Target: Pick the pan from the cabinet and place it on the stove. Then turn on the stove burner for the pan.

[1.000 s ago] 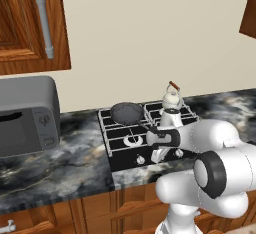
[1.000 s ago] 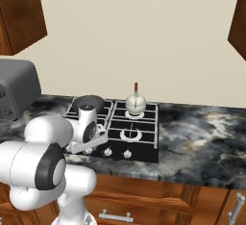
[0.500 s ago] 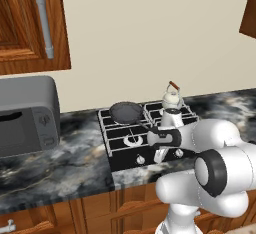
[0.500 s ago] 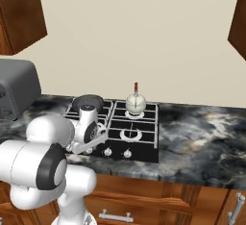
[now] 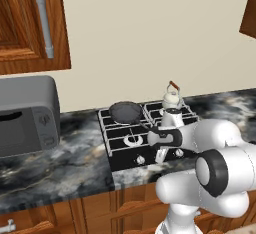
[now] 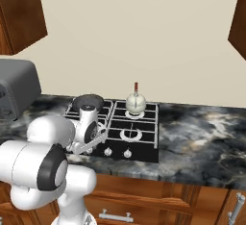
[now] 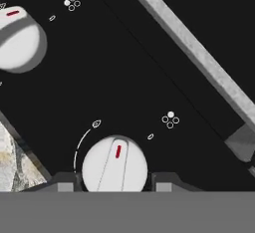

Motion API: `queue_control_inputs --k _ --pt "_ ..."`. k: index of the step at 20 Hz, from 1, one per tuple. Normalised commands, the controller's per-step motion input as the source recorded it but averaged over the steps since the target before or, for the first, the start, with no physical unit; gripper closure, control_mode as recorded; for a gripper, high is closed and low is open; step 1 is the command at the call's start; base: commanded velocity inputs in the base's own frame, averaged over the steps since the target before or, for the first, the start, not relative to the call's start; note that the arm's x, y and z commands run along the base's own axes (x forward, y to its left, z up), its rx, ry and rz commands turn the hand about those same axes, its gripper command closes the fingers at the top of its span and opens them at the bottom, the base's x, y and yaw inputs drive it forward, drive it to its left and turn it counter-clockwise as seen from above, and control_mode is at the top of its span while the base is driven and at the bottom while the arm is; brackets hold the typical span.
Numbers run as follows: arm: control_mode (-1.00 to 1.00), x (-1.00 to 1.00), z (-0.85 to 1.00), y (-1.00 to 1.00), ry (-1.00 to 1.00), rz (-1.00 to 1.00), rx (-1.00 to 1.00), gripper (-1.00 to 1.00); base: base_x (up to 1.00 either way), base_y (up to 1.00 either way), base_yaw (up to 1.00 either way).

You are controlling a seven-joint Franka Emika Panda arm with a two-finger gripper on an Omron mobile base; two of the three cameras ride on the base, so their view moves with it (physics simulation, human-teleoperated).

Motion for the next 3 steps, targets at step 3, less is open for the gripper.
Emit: queue_control_inputs --k 3 --pt "-1.0 -0.05 0.18 0.0 -0.15 0.0 0.0 -1.0 0.0 0.0 0.0"
